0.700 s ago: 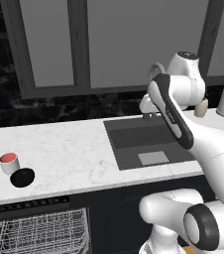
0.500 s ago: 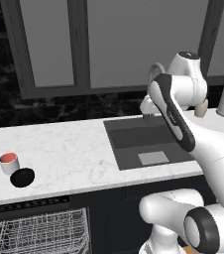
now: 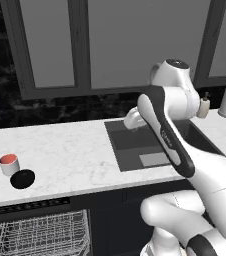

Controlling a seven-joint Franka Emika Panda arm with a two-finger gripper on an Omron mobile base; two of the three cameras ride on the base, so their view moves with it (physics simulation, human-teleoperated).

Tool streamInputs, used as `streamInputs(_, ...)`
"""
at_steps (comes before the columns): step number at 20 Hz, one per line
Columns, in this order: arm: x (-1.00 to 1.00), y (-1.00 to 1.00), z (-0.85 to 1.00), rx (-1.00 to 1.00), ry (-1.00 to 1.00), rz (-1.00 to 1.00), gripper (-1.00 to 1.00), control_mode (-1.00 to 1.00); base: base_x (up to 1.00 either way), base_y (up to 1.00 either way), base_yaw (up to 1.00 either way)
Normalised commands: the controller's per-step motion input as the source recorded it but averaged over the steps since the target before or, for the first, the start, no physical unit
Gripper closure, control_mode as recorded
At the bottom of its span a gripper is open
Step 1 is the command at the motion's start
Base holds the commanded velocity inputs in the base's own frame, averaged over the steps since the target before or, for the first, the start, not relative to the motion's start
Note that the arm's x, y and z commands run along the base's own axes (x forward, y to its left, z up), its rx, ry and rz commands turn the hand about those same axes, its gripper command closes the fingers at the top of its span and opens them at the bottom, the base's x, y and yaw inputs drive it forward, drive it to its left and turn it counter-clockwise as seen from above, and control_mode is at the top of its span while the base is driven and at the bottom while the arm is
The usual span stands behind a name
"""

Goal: Pick up the cup and bowl from the counter, place them in the dishwasher, and close the dishwasher door.

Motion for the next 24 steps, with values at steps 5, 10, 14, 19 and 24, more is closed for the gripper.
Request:
streamInputs(5,-0.09,1.0,0.0,-0.03,0.0,0.18,-1.0,-1.0,0.0,0.0,0.0)
streamInputs(10,-0.03,1.0,0.0,-0.11,0.01,0.17,-1.0,-1.0,0.0,0.0,0.0)
streamInputs(14,0.0,0.99,-0.04,-0.16,0.25,0.04,-1.0,-1.0,0.0,0.0,0.0)
streamInputs(19,0.0,0.8,-0.31,-0.12,0.27,-0.03,-1.0,-1.0,0.0,0.0,0.0)
streamInputs(24,0.24,0.45,-0.57,-0.03,0.11,-0.04,-1.0,-1.0,0.0,0.0,0.0)
